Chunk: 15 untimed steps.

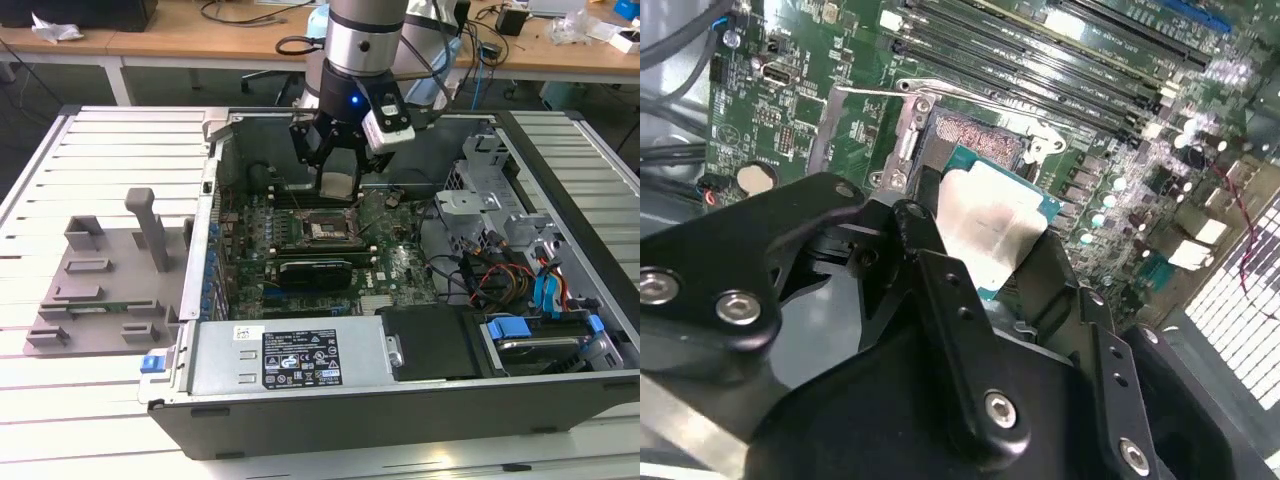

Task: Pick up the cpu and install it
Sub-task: 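Place the cpu into insertion slot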

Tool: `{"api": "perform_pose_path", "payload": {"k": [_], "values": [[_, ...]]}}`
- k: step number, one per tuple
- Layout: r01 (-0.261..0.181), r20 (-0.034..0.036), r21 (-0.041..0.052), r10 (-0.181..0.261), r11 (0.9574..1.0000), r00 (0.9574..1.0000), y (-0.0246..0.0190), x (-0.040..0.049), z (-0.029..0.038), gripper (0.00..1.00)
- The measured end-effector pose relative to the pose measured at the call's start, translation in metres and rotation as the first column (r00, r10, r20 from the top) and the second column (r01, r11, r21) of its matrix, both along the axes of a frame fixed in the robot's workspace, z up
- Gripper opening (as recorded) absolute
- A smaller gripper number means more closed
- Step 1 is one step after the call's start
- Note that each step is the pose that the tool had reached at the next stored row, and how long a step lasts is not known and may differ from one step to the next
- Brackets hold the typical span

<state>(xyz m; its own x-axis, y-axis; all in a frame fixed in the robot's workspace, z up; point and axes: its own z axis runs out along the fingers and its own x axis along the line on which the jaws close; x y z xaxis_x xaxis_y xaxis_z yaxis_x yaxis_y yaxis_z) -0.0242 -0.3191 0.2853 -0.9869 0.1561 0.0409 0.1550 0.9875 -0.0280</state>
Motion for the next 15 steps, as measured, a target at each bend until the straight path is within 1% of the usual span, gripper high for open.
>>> {"api": "perform_pose_path", "payload": {"k": [2, 3, 9, 11, 15], "values": [[0.043, 0.0, -0.0001, -0.043, 0.9991, 0.9991, 0.0, 0.0, 0.0, 0.55], [0.065, 0.0, 0.0, -0.065, 0.9979, 0.9979, 0.0, 0.0, 0.0, 0.55], [0.109, 0.0, 0.0, -0.109, 0.994, 0.994, 0.0, 0.0, 0.0, 0.55], [0.132, 0.0, -0.0001, -0.132, 0.9913, 0.9913, 0.0, 0.0, 0.0, 0.55], [0.159, 0.0001, 0.0, -0.159, 0.9873, 0.9873, 0.0, 0.0, 0.0, 0.55]]}}
